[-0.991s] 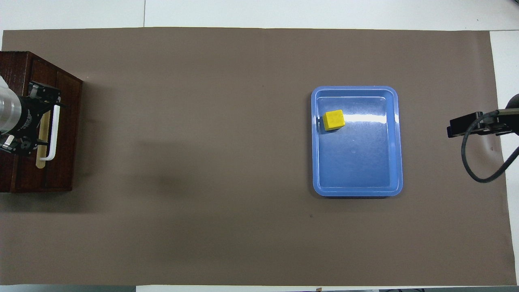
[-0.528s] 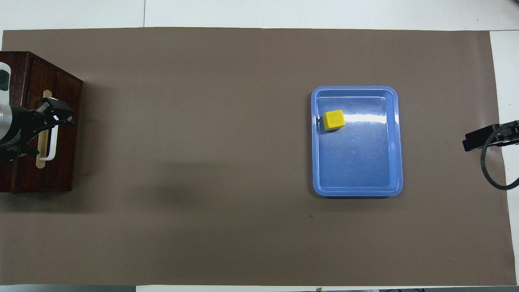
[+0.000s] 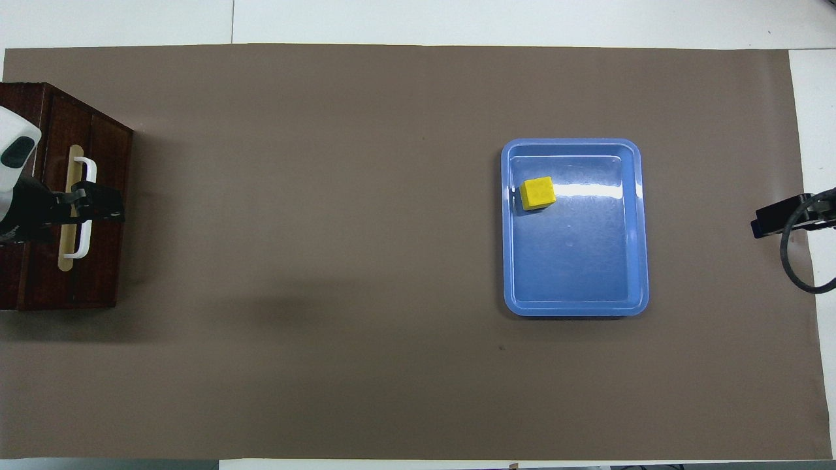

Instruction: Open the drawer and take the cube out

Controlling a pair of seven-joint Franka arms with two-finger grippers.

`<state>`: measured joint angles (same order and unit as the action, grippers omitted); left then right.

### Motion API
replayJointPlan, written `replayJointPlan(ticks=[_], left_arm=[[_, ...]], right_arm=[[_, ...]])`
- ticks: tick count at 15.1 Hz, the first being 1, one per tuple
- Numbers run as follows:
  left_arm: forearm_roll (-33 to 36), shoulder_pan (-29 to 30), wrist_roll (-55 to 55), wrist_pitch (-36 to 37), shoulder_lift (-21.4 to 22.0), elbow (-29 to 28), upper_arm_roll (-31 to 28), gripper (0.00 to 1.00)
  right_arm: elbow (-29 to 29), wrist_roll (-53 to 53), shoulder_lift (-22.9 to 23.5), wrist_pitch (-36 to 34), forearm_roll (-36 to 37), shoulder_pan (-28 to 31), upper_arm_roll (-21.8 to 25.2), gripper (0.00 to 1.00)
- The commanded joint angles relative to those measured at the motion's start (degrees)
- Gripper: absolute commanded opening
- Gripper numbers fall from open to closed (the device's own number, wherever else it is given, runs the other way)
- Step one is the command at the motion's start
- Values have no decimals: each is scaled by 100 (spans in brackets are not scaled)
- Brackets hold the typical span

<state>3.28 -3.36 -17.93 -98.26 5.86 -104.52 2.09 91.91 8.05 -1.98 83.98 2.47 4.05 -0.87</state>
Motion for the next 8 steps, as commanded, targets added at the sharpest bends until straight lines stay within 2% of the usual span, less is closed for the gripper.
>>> replayJointPlan(ticks=[1,8], left_arm=[[-64,-77,157,140,82,11,46,100],[-380,142,958,378,-163,476,-25,100]], right_arm=[[37,92,-39,31,0,140,-107,100],[55,4,-21,22,-9,140,-107,100]])
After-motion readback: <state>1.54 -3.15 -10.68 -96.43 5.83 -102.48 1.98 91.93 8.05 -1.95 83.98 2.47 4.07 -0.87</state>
